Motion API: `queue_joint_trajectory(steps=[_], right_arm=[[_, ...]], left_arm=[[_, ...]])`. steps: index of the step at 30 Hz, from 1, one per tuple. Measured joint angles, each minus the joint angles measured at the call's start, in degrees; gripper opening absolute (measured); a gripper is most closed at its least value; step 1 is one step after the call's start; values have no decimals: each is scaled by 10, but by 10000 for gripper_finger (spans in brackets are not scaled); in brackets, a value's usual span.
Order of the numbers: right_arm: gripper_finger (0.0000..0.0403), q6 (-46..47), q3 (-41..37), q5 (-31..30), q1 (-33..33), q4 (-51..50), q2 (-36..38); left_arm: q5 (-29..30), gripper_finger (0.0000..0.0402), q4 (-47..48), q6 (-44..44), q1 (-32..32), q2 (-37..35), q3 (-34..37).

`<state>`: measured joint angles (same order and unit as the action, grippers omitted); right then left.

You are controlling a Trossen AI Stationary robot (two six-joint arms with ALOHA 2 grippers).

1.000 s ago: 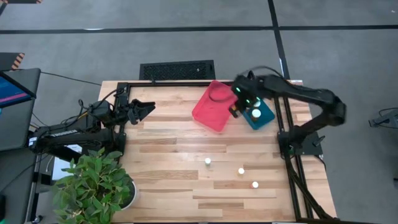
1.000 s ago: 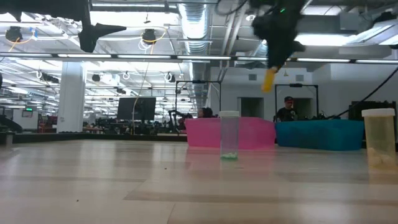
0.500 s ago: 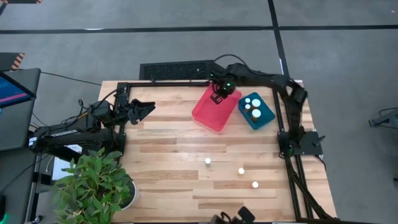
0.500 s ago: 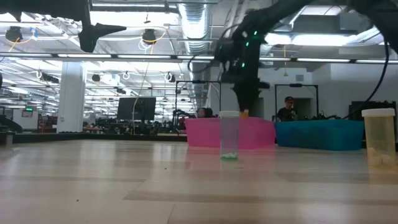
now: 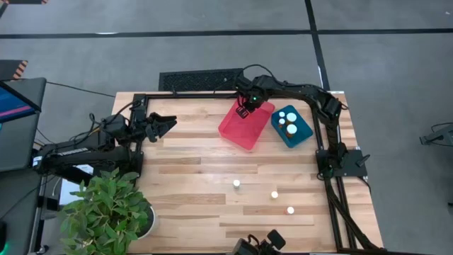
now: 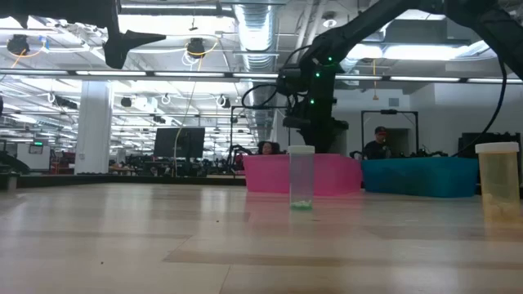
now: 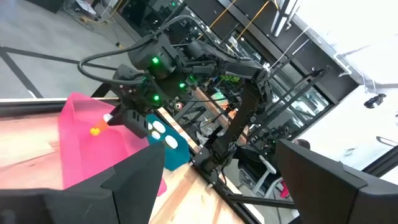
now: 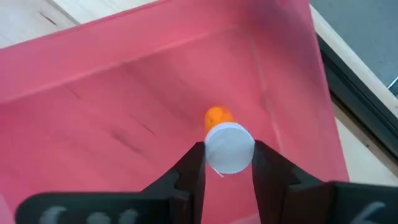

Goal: Pick and place medicine bottles into bin by pill shape (circle, oval)
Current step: Put the small orange tablet bottle into the red bin, then put the yellow tablet bottle into the red bin

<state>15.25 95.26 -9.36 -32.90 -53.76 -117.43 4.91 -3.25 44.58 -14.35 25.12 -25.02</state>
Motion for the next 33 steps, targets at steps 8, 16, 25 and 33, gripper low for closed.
queue_joint_trajectory(steps=[8, 16, 25, 33], right_arm=[[152, 3, -1, 1, -3, -8, -12], [196, -1, 0, 2, -1, 2, -19], [253, -7, 28, 3, -7, -17, -14], [255, -21, 130, 3, -2, -111, -14]], left_arm=[[0, 300, 0, 0, 0, 0, 0], [0, 300, 0, -4, 0, 0, 0], [0, 300, 0, -4, 0, 0, 0], [0, 300, 0, -3, 0, 0, 0]])
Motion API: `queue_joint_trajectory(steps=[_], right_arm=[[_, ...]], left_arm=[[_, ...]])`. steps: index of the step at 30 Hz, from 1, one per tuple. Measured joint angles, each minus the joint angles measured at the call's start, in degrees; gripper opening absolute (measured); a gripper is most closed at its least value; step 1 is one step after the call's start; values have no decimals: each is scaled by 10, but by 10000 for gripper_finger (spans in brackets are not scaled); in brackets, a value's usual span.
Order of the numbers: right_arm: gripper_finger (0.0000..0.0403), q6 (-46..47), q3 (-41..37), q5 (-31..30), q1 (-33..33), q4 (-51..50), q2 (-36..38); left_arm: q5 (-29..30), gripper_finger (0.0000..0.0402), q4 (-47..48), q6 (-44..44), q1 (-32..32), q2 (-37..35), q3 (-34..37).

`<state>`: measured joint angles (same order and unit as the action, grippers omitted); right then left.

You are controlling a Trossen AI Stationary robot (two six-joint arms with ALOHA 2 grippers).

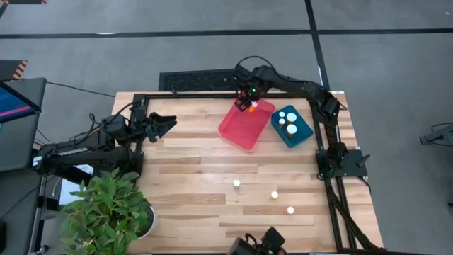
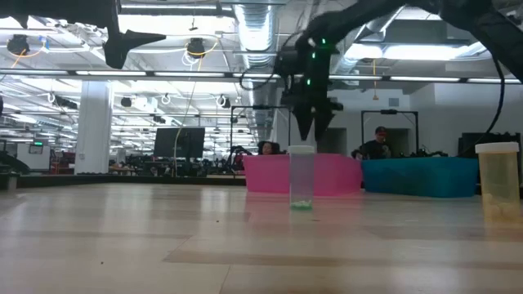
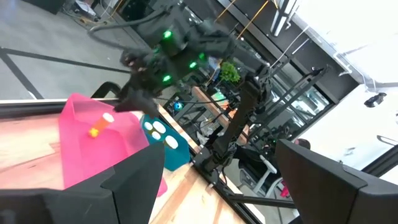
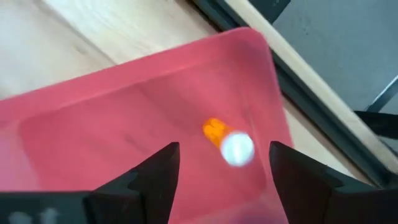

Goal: Pick and place medicine bottles into bin by pill shape (circle, oval)
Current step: Put the yellow tablet bottle into the red bin

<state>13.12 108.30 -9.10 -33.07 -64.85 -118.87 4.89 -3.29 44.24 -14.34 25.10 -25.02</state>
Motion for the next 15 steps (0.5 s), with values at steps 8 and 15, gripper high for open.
queue_joint_trajectory(steps=[8, 15], right_arm=[[255, -11, 114, 13, 93, -253, 51], [255, 144, 11, 15, 290, -251, 234]], left_arm=[[-6, 300, 0, 0, 0, 0, 0], [-11, 300, 0, -1, 0, 0, 0]])
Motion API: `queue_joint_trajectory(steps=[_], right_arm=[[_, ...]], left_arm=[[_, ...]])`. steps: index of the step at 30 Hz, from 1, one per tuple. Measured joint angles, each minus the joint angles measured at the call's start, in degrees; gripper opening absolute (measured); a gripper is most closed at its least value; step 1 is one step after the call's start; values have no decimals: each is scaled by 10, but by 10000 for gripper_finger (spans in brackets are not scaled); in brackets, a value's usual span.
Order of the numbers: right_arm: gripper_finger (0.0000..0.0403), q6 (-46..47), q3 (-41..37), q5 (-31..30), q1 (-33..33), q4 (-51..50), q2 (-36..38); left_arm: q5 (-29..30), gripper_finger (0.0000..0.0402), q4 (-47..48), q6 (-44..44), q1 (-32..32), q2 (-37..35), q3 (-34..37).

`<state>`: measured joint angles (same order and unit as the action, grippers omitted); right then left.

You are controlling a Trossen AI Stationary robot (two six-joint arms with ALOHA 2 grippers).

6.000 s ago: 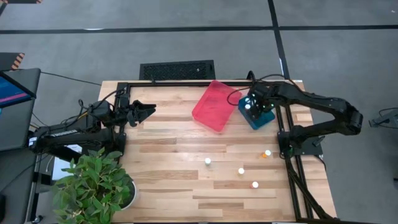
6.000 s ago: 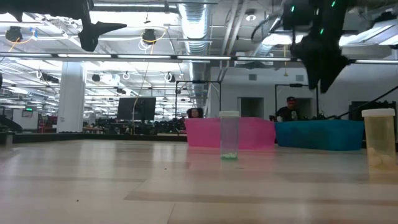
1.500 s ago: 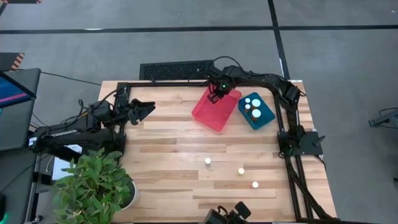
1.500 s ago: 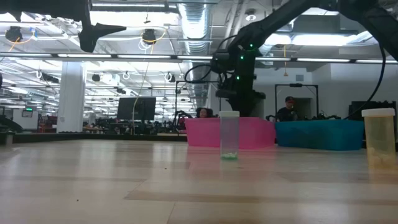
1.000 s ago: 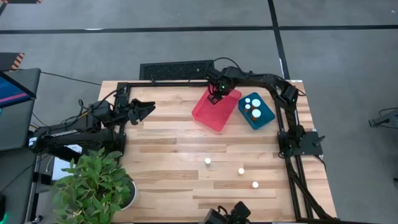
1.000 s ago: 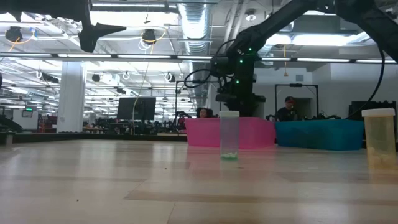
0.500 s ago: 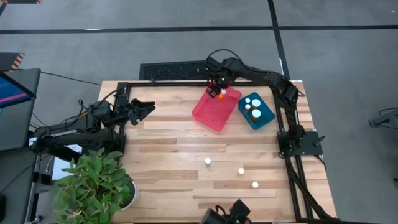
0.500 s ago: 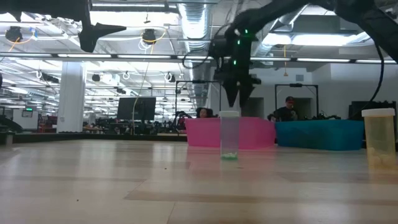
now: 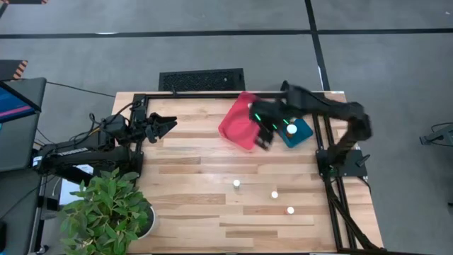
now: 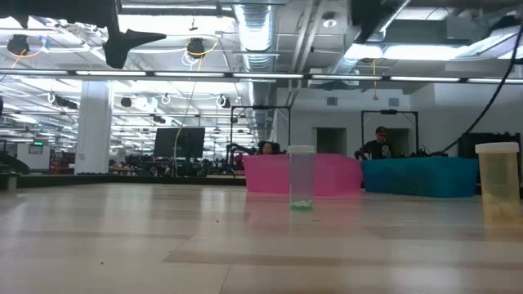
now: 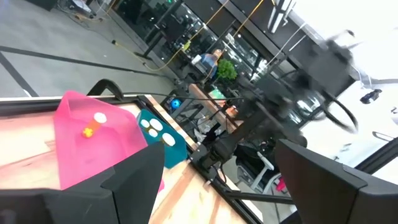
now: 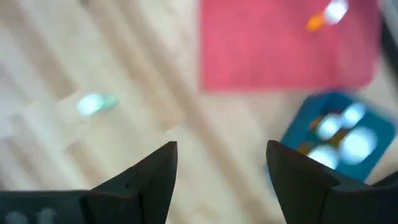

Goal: Pick and place medicine bottles into bin by pill shape (circle, oval)
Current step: Put the yellow tablet bottle into the red bin

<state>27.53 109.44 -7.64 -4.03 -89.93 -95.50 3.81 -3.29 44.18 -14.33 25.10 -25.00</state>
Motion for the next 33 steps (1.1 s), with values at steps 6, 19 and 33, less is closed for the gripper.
queue_joint_trajectory(steps=[6, 19, 33], right_arm=[[255, 254, -127, -43, 200, 5, 107], [255, 399, -385, -43, 336, 229, 102], [255, 318, -415, 48, 308, 327, 15]], left_arm=[[0, 300, 3, 4, 0, 0, 0], [0, 300, 40, 21, 0, 0, 0], [0, 300, 39, 26, 0, 0, 0]])
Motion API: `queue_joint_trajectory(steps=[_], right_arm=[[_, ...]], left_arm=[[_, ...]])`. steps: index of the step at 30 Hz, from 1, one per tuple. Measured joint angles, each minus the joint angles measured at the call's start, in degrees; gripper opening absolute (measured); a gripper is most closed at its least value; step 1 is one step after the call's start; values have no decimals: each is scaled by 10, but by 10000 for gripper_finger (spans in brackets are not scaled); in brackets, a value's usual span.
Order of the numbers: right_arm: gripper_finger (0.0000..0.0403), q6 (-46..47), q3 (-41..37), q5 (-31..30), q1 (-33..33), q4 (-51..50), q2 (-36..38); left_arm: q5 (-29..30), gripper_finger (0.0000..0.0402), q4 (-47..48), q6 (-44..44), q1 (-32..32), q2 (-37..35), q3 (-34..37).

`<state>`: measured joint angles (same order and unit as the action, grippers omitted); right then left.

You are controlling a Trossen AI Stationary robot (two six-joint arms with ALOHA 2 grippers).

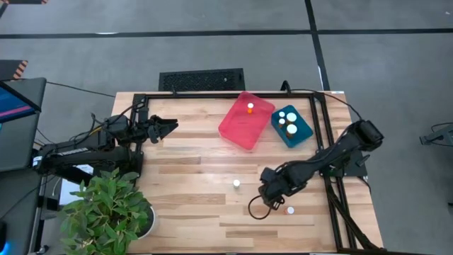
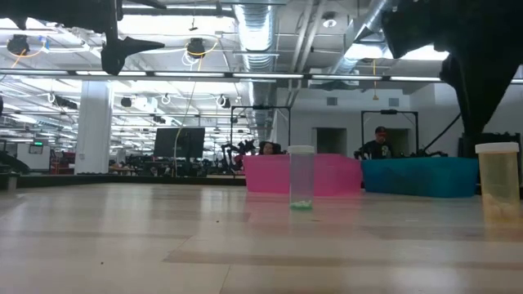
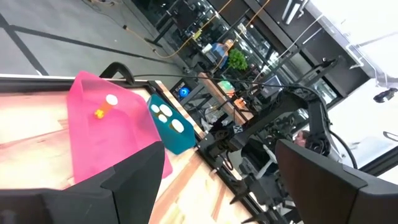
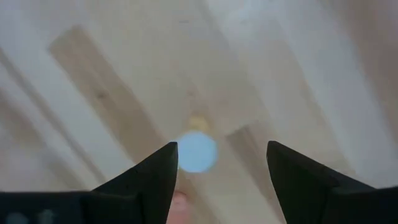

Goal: Pick and place medicine bottles into bin by pill shape (circle, oval)
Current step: Put the yellow tablet bottle into the red bin

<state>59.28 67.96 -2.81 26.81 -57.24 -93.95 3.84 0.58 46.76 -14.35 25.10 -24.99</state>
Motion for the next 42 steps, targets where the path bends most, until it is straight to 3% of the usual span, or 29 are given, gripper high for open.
queue_joint_trajectory(steps=[42], right_arm=[[255, 6, -61, 27, 1, 70, -1]], left_arm=[[0, 300, 0, 5, 0, 0, 0]])
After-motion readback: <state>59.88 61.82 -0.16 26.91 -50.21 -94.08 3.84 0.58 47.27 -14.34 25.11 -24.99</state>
